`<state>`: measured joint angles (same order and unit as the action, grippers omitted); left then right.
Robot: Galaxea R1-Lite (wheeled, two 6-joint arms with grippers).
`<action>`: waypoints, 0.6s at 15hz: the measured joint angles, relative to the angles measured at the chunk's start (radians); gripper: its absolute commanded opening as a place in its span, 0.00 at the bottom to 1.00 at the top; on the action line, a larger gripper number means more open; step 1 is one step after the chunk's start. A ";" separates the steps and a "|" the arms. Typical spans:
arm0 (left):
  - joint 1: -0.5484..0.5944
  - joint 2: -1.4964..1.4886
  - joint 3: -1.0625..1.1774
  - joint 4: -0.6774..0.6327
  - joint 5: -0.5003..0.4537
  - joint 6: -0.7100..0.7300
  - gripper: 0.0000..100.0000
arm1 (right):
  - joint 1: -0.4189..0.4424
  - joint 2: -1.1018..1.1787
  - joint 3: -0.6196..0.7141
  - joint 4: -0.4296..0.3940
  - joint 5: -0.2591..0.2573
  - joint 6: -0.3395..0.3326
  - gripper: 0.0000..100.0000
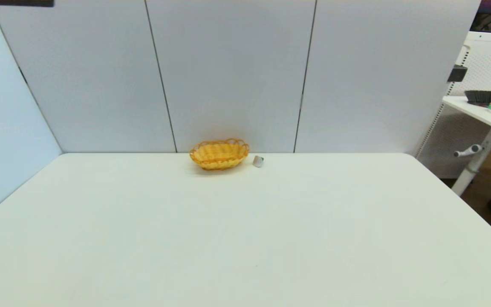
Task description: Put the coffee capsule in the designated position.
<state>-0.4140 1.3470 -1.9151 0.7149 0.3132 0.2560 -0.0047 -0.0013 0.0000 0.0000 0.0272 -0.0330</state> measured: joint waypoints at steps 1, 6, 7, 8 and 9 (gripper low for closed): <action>0.027 -0.056 0.046 0.031 0.000 0.001 1.00 | 0.000 0.000 0.000 0.000 0.000 0.000 1.00; 0.126 -0.323 0.392 0.000 0.000 -0.015 1.00 | 0.000 0.000 0.000 0.000 0.000 0.000 1.00; 0.141 -0.377 0.486 -0.026 0.000 -0.027 1.00 | 0.000 0.000 0.000 0.000 0.000 0.000 1.00; 0.156 -0.436 0.596 -0.068 0.000 -0.043 1.00 | 0.000 0.000 0.000 0.000 0.000 0.000 1.00; 0.169 -0.491 0.707 -0.119 -0.001 -0.057 1.00 | 0.000 0.000 0.000 0.000 0.000 0.000 1.00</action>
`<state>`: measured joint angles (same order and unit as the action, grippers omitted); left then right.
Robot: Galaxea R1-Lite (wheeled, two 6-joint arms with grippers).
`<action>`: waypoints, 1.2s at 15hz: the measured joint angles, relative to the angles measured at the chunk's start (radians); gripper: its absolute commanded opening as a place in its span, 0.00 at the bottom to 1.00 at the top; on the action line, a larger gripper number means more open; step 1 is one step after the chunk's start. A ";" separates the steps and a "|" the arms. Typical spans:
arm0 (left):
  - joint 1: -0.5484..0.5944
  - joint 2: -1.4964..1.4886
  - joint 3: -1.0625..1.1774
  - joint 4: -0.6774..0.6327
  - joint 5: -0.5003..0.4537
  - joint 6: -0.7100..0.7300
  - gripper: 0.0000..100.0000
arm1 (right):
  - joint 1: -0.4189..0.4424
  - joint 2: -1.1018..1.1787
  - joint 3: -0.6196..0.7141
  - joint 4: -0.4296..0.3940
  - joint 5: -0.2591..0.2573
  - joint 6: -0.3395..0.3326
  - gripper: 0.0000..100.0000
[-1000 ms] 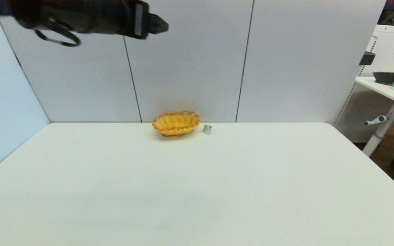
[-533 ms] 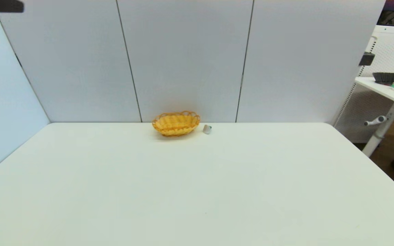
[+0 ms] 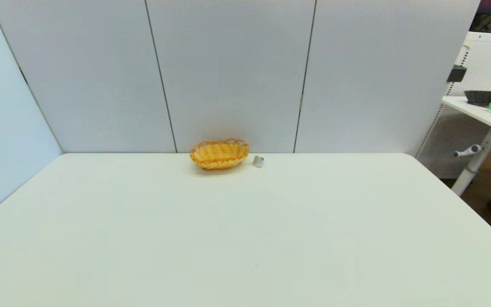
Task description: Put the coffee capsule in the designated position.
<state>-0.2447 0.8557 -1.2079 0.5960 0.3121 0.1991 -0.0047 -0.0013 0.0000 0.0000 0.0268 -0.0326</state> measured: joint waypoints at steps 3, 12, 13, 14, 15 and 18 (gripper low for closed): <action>0.048 -0.173 0.352 -0.203 -0.014 -0.025 1.00 | 0.000 0.000 0.000 0.000 0.000 0.000 1.00; 0.247 -0.653 0.990 -0.453 -0.249 -0.045 1.00 | 0.000 0.000 0.000 0.000 0.000 0.000 1.00; 0.248 -0.700 1.026 -0.456 -0.251 -0.047 1.00 | 0.000 0.000 0.000 0.000 0.000 0.000 1.00; 0.248 -0.742 1.059 -0.455 -0.252 -0.047 1.00 | 0.000 0.000 0.000 0.000 0.000 0.000 1.00; 0.247 -0.779 1.083 -0.457 -0.252 -0.046 1.00 | 0.000 0.000 0.000 0.000 0.000 0.000 1.00; 0.245 -0.837 1.126 -0.479 -0.256 -0.044 1.00 | 0.000 0.000 0.000 0.000 0.000 0.000 1.00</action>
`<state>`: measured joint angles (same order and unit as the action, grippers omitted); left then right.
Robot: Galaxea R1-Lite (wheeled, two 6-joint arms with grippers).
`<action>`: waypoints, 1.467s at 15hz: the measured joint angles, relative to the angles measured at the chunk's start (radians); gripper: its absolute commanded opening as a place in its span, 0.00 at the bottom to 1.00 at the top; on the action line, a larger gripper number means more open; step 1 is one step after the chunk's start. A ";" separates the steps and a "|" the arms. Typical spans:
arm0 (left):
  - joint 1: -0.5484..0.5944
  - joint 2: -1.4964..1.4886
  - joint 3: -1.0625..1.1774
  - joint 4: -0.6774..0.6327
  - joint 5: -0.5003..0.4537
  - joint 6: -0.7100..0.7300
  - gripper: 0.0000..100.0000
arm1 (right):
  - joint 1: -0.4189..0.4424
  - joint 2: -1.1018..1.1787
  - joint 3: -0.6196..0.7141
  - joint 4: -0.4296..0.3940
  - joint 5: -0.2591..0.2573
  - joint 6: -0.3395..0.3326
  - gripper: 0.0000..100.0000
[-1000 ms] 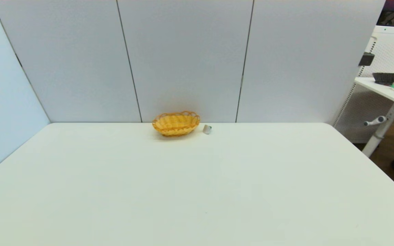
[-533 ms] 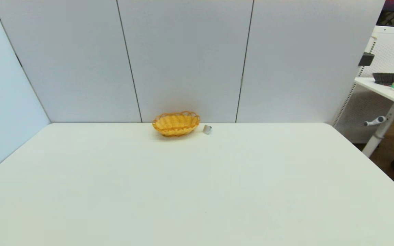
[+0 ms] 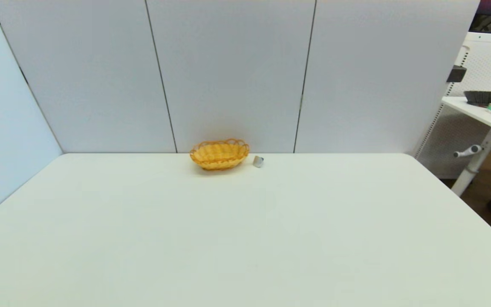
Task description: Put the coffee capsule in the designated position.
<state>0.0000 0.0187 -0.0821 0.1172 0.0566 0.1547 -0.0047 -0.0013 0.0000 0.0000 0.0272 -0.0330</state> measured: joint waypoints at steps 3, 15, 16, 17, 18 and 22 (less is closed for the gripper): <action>0.000 -0.018 0.026 -0.011 -0.069 -0.022 1.00 | 0.000 0.000 0.000 0.000 0.000 0.000 1.00; 0.000 -0.021 0.075 -0.098 -0.099 -0.064 1.00 | 0.000 0.000 0.000 0.000 0.000 0.000 1.00; 0.000 -0.021 0.075 -0.098 -0.099 -0.063 1.00 | 0.000 0.000 0.000 0.000 0.000 0.001 1.00; 0.000 -0.021 0.075 -0.098 -0.099 -0.064 1.00 | 0.000 0.000 0.000 0.000 0.000 0.000 1.00; 0.000 -0.021 0.076 -0.098 -0.099 -0.064 1.00 | 0.000 0.000 0.000 0.000 0.000 0.000 1.00; 0.000 -0.021 0.076 -0.097 -0.099 -0.063 1.00 | 0.000 0.000 0.000 0.000 0.001 -0.003 1.00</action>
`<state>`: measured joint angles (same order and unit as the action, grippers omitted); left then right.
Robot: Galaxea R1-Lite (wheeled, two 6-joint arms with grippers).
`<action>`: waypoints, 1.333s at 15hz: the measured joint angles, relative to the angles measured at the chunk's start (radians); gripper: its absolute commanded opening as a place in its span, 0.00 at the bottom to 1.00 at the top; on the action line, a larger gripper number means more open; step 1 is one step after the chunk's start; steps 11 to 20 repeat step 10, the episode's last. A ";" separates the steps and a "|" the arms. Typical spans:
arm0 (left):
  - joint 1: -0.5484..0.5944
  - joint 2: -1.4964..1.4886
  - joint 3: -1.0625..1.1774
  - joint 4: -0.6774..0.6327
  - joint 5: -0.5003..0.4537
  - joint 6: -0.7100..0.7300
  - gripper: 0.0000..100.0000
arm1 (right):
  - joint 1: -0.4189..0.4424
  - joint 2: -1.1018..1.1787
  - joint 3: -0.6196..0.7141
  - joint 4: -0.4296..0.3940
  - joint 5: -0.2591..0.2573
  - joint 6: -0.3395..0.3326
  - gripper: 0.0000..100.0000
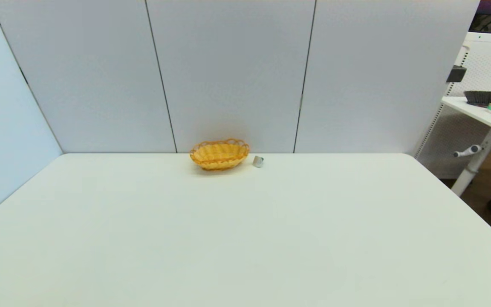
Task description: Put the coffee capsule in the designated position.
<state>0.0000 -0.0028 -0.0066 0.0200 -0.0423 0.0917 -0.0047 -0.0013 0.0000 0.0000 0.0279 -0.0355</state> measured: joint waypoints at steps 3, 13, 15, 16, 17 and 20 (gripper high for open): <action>0.000 0.000 0.000 0.000 0.000 0.000 1.00 | 0.000 0.000 0.000 0.000 0.001 -0.005 1.00; 0.000 0.000 0.000 0.000 0.000 -0.001 1.00 | 0.000 0.000 0.000 0.000 -0.021 0.016 1.00; 0.000 0.000 0.000 0.000 0.000 -0.001 1.00 | 0.000 0.000 0.000 0.000 -0.021 0.016 1.00; 0.000 0.000 0.000 0.000 0.000 -0.001 1.00 | 0.000 0.000 0.000 0.000 -0.021 0.016 1.00; 0.000 0.000 0.000 0.000 0.000 -0.001 1.00 | 0.000 0.000 0.000 0.000 -0.021 0.016 1.00; 0.000 0.000 0.000 0.000 0.000 -0.001 1.00 | 0.000 0.000 0.000 0.000 -0.021 0.016 1.00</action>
